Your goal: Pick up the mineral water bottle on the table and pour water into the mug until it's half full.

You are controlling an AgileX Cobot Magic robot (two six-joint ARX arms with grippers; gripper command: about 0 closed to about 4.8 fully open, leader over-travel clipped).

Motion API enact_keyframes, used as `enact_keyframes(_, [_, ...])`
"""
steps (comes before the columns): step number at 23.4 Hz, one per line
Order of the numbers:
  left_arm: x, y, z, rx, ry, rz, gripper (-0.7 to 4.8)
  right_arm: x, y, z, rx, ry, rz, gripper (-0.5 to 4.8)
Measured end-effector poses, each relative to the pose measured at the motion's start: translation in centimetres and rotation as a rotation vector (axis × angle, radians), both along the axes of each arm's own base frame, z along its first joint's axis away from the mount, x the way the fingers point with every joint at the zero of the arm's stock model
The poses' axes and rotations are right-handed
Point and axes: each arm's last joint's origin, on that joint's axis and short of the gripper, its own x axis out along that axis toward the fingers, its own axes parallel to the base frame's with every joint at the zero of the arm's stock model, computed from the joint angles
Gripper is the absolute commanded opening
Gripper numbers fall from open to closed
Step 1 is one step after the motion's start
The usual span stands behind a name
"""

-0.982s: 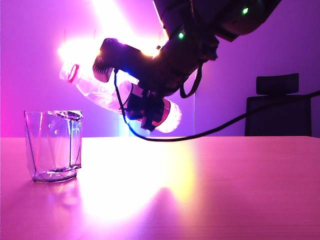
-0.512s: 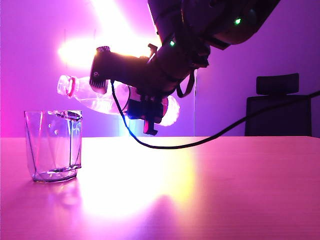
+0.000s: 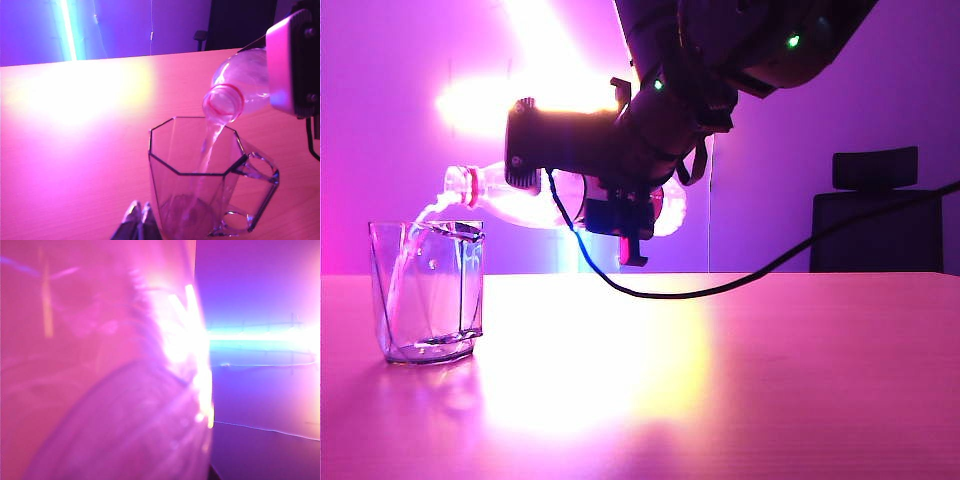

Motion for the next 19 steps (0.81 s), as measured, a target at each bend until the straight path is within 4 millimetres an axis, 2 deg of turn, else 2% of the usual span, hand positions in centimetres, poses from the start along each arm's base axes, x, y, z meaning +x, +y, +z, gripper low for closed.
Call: enact_keyframes(19, [0.0, 0.0, 0.0, 0.0, 0.0, 0.0, -0.02, 0.13, -0.07, 0.37, -0.076, -0.082, -0.041, 2.38])
